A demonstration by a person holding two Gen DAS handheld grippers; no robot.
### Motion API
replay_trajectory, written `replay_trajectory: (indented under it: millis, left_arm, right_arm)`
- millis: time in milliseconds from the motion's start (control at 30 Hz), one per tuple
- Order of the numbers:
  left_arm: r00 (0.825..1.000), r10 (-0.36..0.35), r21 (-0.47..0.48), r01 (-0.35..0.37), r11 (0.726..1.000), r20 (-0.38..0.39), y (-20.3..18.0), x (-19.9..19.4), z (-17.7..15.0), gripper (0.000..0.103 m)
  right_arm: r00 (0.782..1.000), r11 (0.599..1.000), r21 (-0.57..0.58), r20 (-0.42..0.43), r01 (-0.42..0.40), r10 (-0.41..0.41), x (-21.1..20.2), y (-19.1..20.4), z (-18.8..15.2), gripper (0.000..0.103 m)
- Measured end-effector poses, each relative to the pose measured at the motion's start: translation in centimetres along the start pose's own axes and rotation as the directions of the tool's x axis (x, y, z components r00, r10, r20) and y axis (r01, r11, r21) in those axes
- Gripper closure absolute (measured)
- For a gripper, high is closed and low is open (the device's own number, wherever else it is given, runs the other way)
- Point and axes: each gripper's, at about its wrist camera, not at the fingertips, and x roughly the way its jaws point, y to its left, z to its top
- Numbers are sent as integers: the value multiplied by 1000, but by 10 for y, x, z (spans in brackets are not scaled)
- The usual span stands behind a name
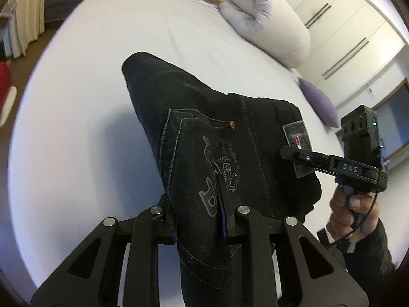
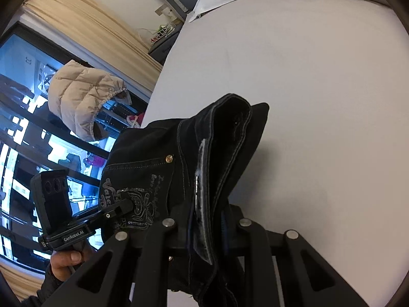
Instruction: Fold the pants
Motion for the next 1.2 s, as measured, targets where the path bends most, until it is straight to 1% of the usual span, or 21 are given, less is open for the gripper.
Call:
replay_trajectory:
  millis: [167, 300, 333, 367, 433, 467, 533, 600, 667, 700, 767, 833, 900, 933, 967, 1033, 1067, 1100, 1133, 1167, 1200]
  left_arm:
    - [999, 39, -7, -40, 999, -17, 38, 15, 32, 83]
    - [997, 50, -38, -53, 998, -66, 66, 41, 33, 80]
    - [996, 53, -51, -57, 997, -78, 73, 49, 32, 77]
    - [995, 44, -77, -51, 996, -86, 82, 55, 29, 75]
    - [996, 40, -104, -49, 993, -81, 92, 58, 24, 62]
    - [997, 24, -113, -32, 993, -67, 99, 57, 23, 61]
    - [999, -2, -129, -4, 992, -47, 106, 54, 19, 56]
    - [999, 11, -129, -17, 992, -47, 110, 51, 17, 51]
    - [998, 55, -111, -57, 992, -23, 112, 42, 19, 46]
    - [998, 70, -101, -70, 992, 1, 112, 34, 17, 41]
    - [993, 107, -75, -102, 992, 56, 107, 10, 9, 31]
    - [974, 178, -26, -176, 984, 139, 94, -18, -3, 20]
    - [941, 261, 20, -271, 962, 217, 71, -44, -16, 12]
    - [911, 302, 54, -329, 943, 279, 53, -62, -27, 8]
    - [892, 319, 73, -359, 931, 320, 29, -66, -30, 6]
    - [817, 353, 108, -445, 889, 456, -7, -101, -52, 1]
    - [770, 358, 121, -486, 866, 528, -27, -119, -64, 0]
    - [733, 363, 126, -518, 846, 576, -44, -132, -72, 0]
    - [684, 373, 126, -561, 818, 627, -61, -147, -83, 0]
    - [640, 386, 120, -601, 790, 664, -76, -159, -91, 0]
    - [576, 407, 107, -659, 744, 709, -93, -174, -102, 0]
  right_arm:
    - [1000, 999, 46, -14, -9, 10, 45, -1, 33, 84]
    - [999, 992, 126, -38, 5, -1, 76, -28, 37, 83]
    - [999, 988, 154, -40, 2, 4, 81, -38, 35, 78]
    - [999, 979, 204, -38, -18, 27, 85, -53, 31, 67]
    - [996, 959, 275, -26, -72, 82, 90, -70, 24, 66]
    - [991, 944, 303, -3, -128, 135, 91, -79, 21, 65]
    - [986, 934, 318, 13, -162, 167, 91, -83, 19, 62]
    - [989, 940, 309, 15, -147, 150, 87, -77, 17, 57]
    - [994, 951, 289, 26, -106, 103, 78, -68, 16, 42]
    - [996, 959, 273, 52, -79, 67, 69, -61, 13, 39]
    - [995, 967, 251, 101, -48, 23, 49, -53, 4, 36]
    - [991, 973, 229, 136, -15, -17, 31, -43, -6, 36]
    - [978, 983, 175, 190, 56, -90, 5, -29, -23, 36]
    - [968, 985, 150, 220, 88, -120, -7, -22, -30, 34]
    - [954, 985, 123, 261, 121, -150, -20, -12, -37, 30]
    - [910, 977, 85, 357, 193, -211, -50, 8, -53, 23]
    - [874, 972, 63, 427, 228, -233, -69, 23, -62, 18]
    - [846, 967, 48, 474, 250, -243, -80, 37, -65, 16]
    - [814, 961, 33, 524, 275, -251, -94, 50, -70, 9]
    - [762, 952, 13, 596, 307, -254, -113, 68, -78, 0]
    - [721, 944, 0, 646, 329, -251, -126, 79, -83, 0]
